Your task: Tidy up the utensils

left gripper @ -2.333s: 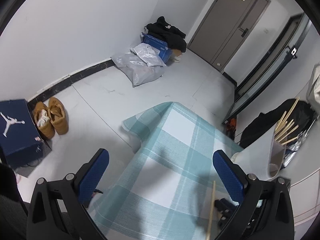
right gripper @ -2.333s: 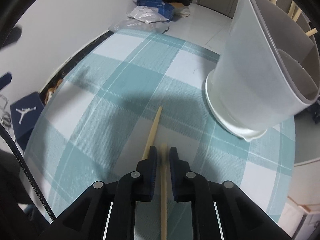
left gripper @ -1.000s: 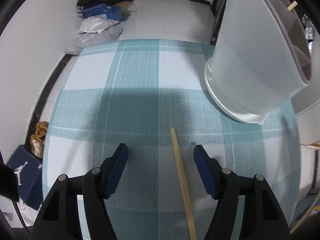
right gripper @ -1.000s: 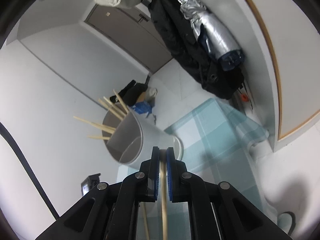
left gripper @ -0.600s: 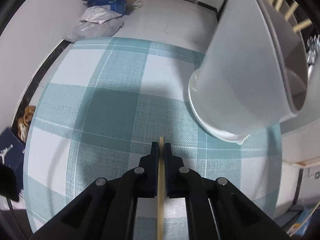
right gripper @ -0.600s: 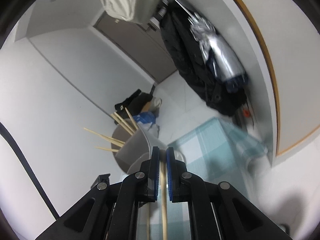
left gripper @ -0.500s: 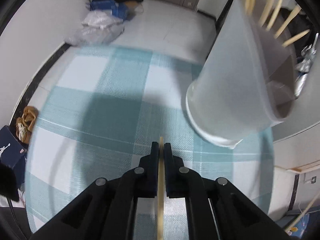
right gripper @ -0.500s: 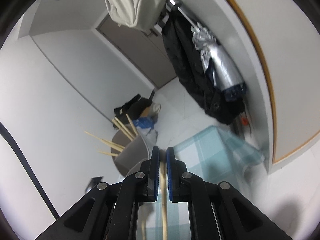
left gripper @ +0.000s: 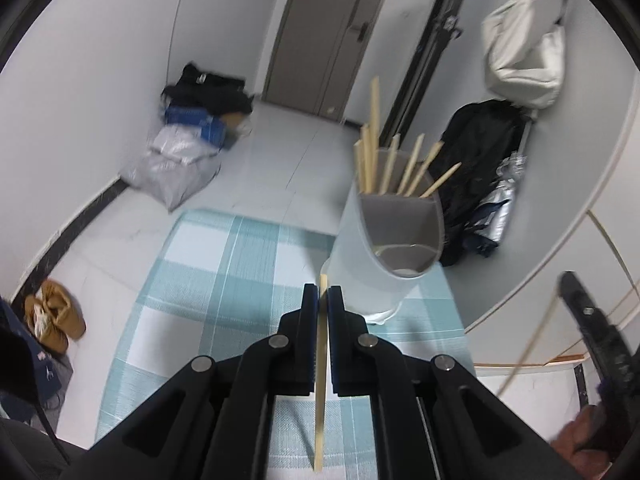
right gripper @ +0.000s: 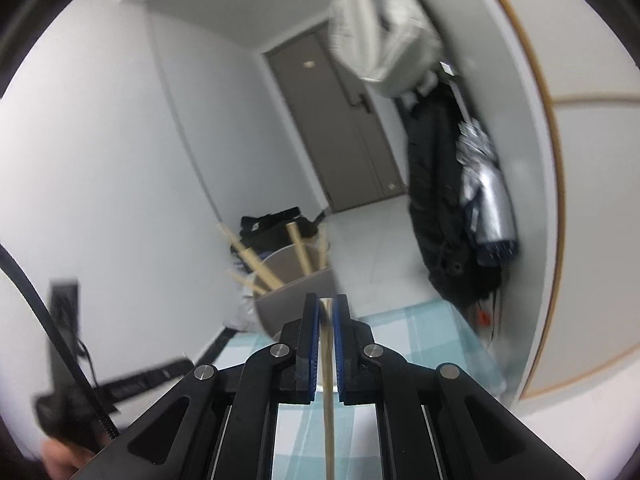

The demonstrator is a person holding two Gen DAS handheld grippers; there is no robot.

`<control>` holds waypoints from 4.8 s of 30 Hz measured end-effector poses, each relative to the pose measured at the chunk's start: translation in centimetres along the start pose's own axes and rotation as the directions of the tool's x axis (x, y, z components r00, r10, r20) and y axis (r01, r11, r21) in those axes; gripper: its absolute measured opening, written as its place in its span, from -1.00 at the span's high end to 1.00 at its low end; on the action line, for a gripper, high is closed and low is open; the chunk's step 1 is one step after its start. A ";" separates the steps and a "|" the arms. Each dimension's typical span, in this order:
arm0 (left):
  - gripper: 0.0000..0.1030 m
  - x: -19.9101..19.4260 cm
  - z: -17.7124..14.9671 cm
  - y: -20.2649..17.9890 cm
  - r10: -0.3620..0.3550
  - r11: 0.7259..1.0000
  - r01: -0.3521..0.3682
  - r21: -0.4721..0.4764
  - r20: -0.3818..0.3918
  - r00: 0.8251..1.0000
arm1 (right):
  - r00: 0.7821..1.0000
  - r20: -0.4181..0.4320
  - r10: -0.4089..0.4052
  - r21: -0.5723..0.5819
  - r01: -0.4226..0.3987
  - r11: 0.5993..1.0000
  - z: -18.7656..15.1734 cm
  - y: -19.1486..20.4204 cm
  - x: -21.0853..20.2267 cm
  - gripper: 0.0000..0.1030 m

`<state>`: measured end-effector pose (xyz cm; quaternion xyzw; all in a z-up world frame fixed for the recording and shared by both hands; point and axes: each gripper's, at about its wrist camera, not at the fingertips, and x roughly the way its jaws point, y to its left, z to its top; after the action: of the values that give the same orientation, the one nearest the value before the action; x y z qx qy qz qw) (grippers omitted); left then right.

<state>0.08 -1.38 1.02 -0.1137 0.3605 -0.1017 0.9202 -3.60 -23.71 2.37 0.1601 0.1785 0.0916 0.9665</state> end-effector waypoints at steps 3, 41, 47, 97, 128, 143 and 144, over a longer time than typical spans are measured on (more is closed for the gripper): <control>0.97 -0.4 0.3 0.0 -0.015 0.999 0.015 0.032 0.021 1.000 | 1.000 -0.004 0.003 -0.079 -0.003 0.997 -0.7 2.1 -0.3 0.88; 0.98 -3.5 5.9 -3.0 -0.233 0.970 0.234 0.059 -0.022 0.972 | 0.999 0.018 -0.035 -0.054 0.036 0.998 3.3 3.5 1.2 0.89; 0.98 -4.3 11.1 -4.1 -0.268 0.963 0.266 0.041 0.056 0.962 | 0.997 0.080 -0.013 -0.071 0.018 0.997 8.1 4.2 2.0 0.88; 0.97 7.2 16.9 -3.9 -0.240 0.934 0.202 0.295 0.096 0.966 | 0.994 0.078 0.074 -0.160 -0.061 0.985 11.6 1.5 16.2 0.88; 0.14 -0.3 13.1 -3.1 -0.071 0.988 0.057 0.142 0.097 0.993 | 0.998 -0.041 0.040 -0.178 -0.047 0.983 7.9 3.7 7.0 -0.09; -0.91 -8.4 9.6 -2.7 -0.007 0.997 -0.016 0.069 0.326 0.945 | 0.991 0.123 0.047 -0.195 -0.023 0.981 7.3 7.5 -2.6 -0.65; -0.92 -8.9 9.2 -2.7 -0.002 0.997 -0.023 0.070 0.335 0.942 | 0.991 0.129 0.047 -0.202 -0.020 0.979 7.1 7.8 -3.0 -0.67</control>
<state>-0.24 -0.29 14.07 -0.0938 0.1959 -0.0891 0.9721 -4.63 -19.14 12.27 0.0708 0.1009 0.1145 0.9857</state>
